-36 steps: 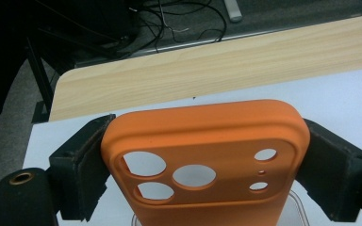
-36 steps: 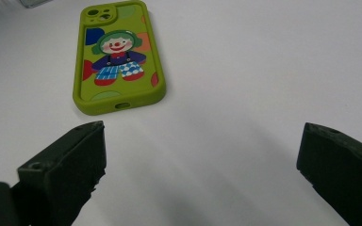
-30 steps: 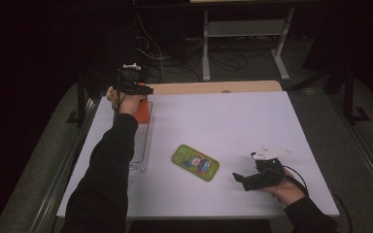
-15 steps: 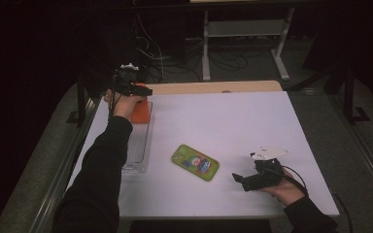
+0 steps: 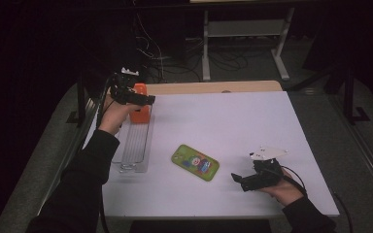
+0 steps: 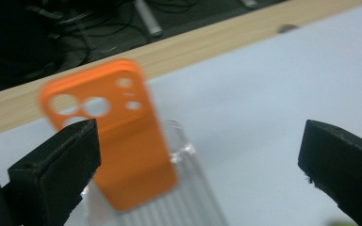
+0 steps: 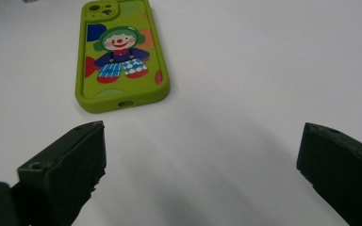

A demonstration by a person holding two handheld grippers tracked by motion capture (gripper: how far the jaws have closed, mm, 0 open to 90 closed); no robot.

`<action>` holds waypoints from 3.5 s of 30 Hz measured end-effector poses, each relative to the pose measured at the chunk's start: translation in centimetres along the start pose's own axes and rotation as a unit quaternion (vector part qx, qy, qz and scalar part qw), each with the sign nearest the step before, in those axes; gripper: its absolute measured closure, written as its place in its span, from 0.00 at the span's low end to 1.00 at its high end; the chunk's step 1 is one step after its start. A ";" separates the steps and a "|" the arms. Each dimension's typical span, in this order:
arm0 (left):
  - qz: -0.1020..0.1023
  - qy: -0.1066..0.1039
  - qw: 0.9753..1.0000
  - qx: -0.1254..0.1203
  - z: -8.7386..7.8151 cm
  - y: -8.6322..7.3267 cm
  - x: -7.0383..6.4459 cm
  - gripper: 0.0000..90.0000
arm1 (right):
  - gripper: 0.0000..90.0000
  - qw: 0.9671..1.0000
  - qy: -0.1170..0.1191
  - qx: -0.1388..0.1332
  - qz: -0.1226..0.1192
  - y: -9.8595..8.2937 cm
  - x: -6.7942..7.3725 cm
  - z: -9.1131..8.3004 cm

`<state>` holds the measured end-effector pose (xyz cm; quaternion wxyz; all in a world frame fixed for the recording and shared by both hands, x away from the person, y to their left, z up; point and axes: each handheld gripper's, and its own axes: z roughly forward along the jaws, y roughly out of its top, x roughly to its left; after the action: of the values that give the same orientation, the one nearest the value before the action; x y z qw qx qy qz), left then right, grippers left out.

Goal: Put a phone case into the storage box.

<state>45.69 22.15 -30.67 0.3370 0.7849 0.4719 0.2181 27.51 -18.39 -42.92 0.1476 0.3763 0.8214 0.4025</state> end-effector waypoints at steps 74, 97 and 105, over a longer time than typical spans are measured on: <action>0.149 -0.261 0.953 -0.029 -1.1 -13.4 -12.9 0.00 | 0.00 0.998 0.052 0.031 -0.014 6.1 0.0 1.7; 0.150 -0.260 0.953 -0.030 -1.2 -13.4 -12.9 0.00 | 0.01 0.987 0.083 0.122 -0.071 8.2 4.1 9.7; 0.149 -0.261 0.953 -0.030 -1.2 -13.4 -12.9 0.00 | 0.01 0.983 0.068 0.150 -0.087 7.6 4.9 10.8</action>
<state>31.02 15.48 -40.07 0.4353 0.8656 0.2381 0.0670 33.91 -5.86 -43.60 0.0678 0.2935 0.9100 0.2850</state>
